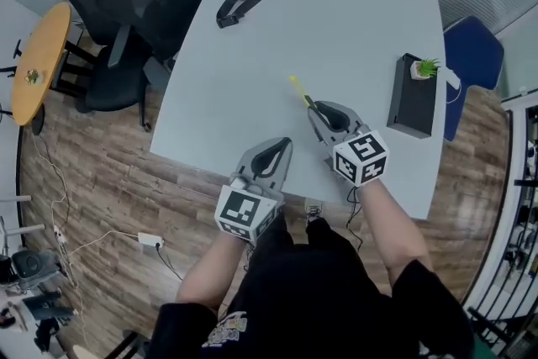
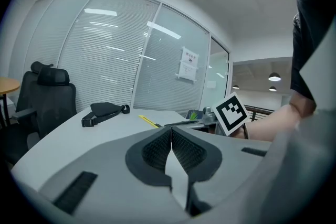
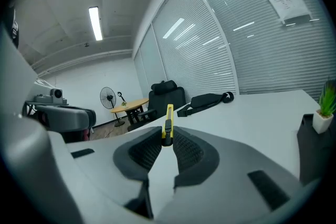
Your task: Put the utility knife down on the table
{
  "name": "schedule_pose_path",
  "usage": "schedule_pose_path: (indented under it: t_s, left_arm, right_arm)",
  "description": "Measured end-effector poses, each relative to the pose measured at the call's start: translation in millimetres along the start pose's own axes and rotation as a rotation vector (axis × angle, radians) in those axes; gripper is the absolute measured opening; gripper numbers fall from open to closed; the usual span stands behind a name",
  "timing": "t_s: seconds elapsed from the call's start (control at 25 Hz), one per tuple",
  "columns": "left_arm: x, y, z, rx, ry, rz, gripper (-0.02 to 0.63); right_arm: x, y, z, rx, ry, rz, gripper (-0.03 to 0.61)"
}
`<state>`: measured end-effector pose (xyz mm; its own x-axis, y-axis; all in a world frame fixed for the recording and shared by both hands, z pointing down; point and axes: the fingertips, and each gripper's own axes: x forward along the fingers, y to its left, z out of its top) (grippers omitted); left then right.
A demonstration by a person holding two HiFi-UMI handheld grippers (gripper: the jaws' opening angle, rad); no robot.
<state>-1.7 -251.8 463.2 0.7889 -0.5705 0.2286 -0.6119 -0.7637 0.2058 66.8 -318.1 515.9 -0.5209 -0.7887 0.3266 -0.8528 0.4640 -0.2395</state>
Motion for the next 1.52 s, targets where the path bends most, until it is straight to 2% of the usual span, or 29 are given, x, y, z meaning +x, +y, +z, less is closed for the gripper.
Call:
schedule_pose_path:
  t_s: [0.48,0.84,1.52]
  left_arm:
    - [8,33,-28,-0.052,0.051,-0.063,0.006]
    - [12,45,-43,-0.081,0.077,-0.09,0.006]
    - [14,58,-49,-0.105,0.097,-0.091,0.006]
  right_arm:
    - [55,-22,-75,0.039,0.178,-0.088,0.069]
    - [74,-43,-122,0.052,0.311,-0.151,0.069]
    - [82,-57,-165,0.067,0.463,-0.198,0.072]
